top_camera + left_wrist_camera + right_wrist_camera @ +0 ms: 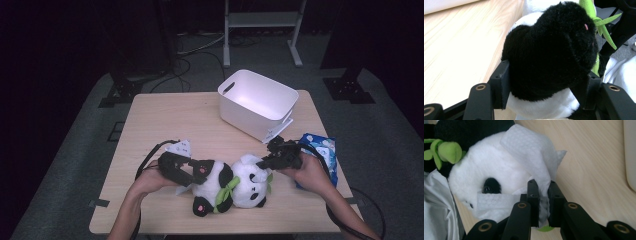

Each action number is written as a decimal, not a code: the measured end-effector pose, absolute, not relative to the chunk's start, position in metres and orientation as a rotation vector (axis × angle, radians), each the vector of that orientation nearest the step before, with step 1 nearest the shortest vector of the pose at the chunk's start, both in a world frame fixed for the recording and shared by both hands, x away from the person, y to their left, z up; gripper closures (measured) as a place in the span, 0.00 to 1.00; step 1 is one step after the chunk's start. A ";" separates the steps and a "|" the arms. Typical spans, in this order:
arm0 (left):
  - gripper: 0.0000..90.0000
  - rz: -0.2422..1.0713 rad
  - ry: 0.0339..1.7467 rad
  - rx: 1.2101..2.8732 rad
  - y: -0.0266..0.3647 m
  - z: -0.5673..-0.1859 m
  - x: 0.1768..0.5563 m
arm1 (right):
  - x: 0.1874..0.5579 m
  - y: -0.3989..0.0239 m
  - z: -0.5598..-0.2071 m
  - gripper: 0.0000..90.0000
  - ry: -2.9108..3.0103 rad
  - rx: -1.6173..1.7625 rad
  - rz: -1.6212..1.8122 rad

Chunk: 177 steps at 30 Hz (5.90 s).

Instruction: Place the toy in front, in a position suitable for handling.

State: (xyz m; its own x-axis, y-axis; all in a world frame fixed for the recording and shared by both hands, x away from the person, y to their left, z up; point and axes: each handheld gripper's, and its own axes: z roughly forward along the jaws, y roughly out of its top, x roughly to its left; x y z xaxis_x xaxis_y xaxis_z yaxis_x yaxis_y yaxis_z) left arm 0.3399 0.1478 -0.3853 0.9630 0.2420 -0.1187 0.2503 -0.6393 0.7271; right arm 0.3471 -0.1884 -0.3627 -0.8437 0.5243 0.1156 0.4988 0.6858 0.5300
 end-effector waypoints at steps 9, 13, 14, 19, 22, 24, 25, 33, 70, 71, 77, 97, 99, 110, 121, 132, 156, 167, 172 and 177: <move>0.43 -0.008 0.340 2.295 0.147 -0.384 0.340 | 0.344 -0.200 -0.369 0.91 2.849 0.894 0.845; 0.43 -0.011 0.352 2.289 0.146 -0.384 0.340 | 0.344 -0.195 -0.364 0.91 2.849 0.873 0.860; 0.43 -0.011 0.349 2.292 0.147 -0.384 0.341 | 0.343 -0.192 -0.362 0.91 2.850 0.867 0.858; 0.43 -0.013 0.350 2.296 0.147 -0.383 0.341 | 0.344 -0.172 -0.352 0.91 2.859 0.788 0.866; 0.43 -0.013 0.353 2.298 0.146 -0.383 0.341 | 0.345 -0.161 -0.346 0.91 2.862 0.739 0.871; 0.43 -0.011 0.353 2.296 0.146 -0.383 0.341 | 0.345 -0.153 -0.342 0.91 2.866 0.716 0.873; 0.43 -0.010 0.354 2.296 0.146 -0.383 0.341 | 0.345 -0.151 -0.341 0.91 2.868 0.703 0.879; 0.43 -0.006 0.355 2.296 0.146 -0.382 0.341 | 0.346 -0.119 -0.334 0.91 2.895 0.603 0.864; 0.35 -0.085 0.394 2.302 0.136 -0.399 0.345 | 0.343 -0.120 -0.340 0.91 2.891 0.598 0.827; 0.35 -0.085 0.397 2.300 0.136 -0.399 0.345 | 0.344 -0.118 -0.341 0.91 2.891 0.595 0.825; 0.35 -0.097 0.400 2.289 0.137 -0.399 0.346 | 0.344 -0.123 -0.346 0.91 2.909 0.606 0.824; 0.08 -0.172 0.441 2.271 0.132 -0.405 0.349 | 0.316 -0.121 -0.348 0.91 2.987 0.511 0.855; 0.06 -0.192 0.435 2.271 0.131 -0.407 0.351 | 0.312 -0.119 -0.347 0.91 2.992 0.488 0.840; 0.34 -0.185 0.402 2.207 0.135 -0.411 0.350 | 0.321 -0.122 -0.333 0.91 2.938 0.535 0.876; 0.45 -0.168 0.419 2.177 0.136 -0.411 0.351 | 0.335 -0.118 -0.347 0.91 2.954 0.597 0.899; 0.46 -0.034 0.424 2.192 0.146 -0.387 0.353 | 0.350 -0.110 -0.343 0.91 2.920 0.603 0.993; 0.46 0.159 0.379 2.325 0.139 -0.336 0.348 | 0.347 -0.106 -0.326 0.92 2.819 0.538 1.118; 0.44 0.183 0.333 2.318 0.119 -0.325 0.340 | 0.334 -0.150 -0.348 0.92 2.827 0.647 1.004; 0.39 0.178 0.333 2.322 0.114 -0.319 0.341 | 0.331 -0.159 -0.353 0.92 2.821 0.671 1.020; 0.35 0.145 0.366 2.275 0.118 -0.319 0.340 | 0.330 -0.165 -0.357 0.92 2.821 0.694 1.047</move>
State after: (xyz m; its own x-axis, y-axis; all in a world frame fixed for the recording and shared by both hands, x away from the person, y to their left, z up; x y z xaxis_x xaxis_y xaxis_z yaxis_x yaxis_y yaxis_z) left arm 0.3398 0.1184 -0.3193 0.9513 0.3079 -0.0142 0.2152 -0.6304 0.7458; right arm 0.3297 -0.1654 -0.3574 -0.8977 0.4283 0.1032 0.3920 0.6695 0.6309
